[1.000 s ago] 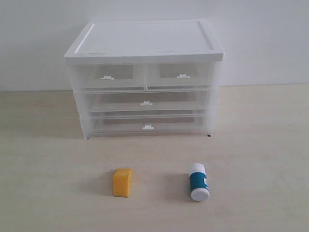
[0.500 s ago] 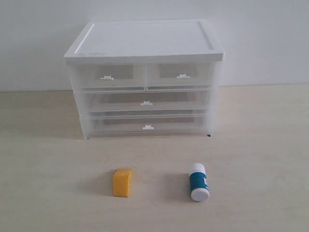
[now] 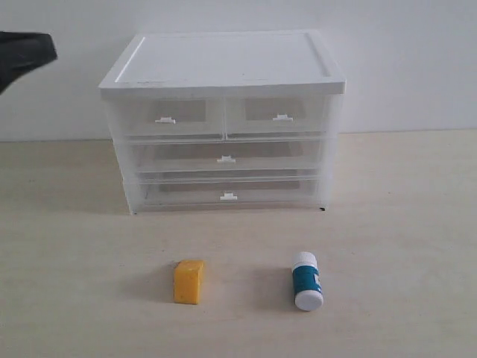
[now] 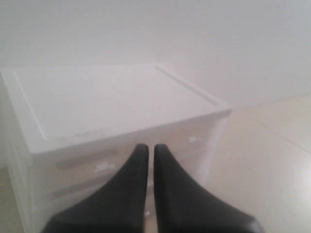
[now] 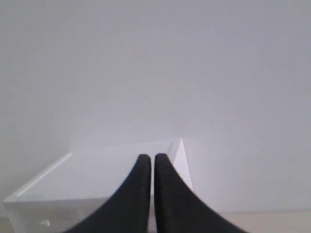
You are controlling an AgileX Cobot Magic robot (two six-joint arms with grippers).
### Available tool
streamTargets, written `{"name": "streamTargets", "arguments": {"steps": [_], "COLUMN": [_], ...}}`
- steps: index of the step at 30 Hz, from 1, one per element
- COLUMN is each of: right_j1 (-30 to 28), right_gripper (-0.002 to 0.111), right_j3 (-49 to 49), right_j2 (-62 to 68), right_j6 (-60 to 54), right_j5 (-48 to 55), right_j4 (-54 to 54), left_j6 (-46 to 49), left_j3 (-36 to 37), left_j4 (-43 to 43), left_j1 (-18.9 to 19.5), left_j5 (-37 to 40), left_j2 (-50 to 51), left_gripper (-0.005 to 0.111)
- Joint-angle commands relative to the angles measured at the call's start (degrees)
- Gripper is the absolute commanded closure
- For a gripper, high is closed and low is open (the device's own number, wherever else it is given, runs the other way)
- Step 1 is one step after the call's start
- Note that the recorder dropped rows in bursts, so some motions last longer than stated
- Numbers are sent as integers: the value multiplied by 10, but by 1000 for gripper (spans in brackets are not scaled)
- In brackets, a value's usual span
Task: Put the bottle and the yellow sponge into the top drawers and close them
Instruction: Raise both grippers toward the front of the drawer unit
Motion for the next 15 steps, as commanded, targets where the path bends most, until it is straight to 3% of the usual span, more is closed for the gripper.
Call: {"name": "streamTargets", "arguments": {"steps": [1, 5, 8, 12, 15], "right_j1": [1, 1, 1, 1, 1], "right_gripper": [108, 108, 108, 108, 108], "right_j3": [-4, -4, -4, -4, -4], "right_j2": [67, 131, 174, 224, 252], "right_j6": [-2, -1, 10, 10, 10], "right_j5": [3, -14, -23, -47, -81], "right_j4": [0, 0, 0, 0, 0], "left_j6": [14, 87, 106, 215, 293], "left_j3": [-31, -46, -62, -72, -88], "left_j4": [80, 81, 100, 87, 27], "left_j1": [1, -4, -25, -74, -99], "left_j5": [-57, -102, -26, 129, 151], "left_j2": [79, 142, 176, 205, 231], "left_gripper": [103, 103, 103, 103, 101]}}
